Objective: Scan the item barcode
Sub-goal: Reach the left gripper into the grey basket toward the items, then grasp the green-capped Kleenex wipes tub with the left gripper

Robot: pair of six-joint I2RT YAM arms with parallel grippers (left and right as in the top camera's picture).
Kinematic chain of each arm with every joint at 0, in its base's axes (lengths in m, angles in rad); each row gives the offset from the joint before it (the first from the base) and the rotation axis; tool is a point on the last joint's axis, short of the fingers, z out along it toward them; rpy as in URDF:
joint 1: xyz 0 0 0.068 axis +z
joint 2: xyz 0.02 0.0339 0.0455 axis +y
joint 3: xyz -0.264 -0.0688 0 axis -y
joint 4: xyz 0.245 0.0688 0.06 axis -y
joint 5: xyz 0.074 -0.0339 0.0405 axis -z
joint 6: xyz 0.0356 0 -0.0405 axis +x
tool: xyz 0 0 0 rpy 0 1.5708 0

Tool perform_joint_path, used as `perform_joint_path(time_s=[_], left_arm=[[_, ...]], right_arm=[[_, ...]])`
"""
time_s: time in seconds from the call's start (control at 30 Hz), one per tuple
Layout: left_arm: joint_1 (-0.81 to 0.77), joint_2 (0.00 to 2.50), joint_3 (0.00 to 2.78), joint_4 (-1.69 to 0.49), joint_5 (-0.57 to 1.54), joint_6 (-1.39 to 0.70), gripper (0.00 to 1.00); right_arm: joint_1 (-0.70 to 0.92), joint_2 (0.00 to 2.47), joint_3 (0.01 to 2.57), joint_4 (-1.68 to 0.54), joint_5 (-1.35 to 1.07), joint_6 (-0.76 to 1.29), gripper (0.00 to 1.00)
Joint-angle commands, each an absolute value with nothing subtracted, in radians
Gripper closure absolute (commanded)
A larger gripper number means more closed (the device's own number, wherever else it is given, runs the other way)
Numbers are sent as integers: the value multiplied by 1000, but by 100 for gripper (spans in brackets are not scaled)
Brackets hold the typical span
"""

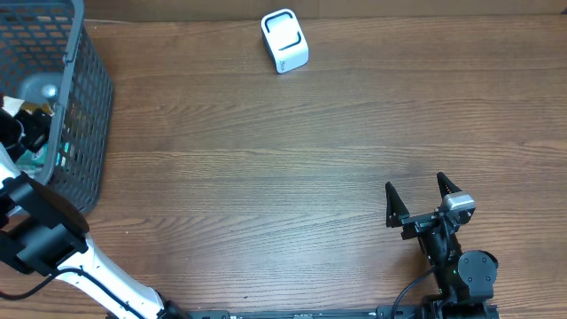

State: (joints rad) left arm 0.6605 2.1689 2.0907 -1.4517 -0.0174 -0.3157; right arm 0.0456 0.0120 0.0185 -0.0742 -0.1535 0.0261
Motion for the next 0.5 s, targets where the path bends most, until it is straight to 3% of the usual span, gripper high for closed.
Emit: perform_joint_path(time_s=[0.0,0.47], left_arm=[[658,2185,2038,-1417,-6,-318,0],[657,2185,1961,-1343,-7,-318,0]], right_arm=[[42,3,8,-70,-159,25,0],[42,3,8,-70,-159,25,0]])
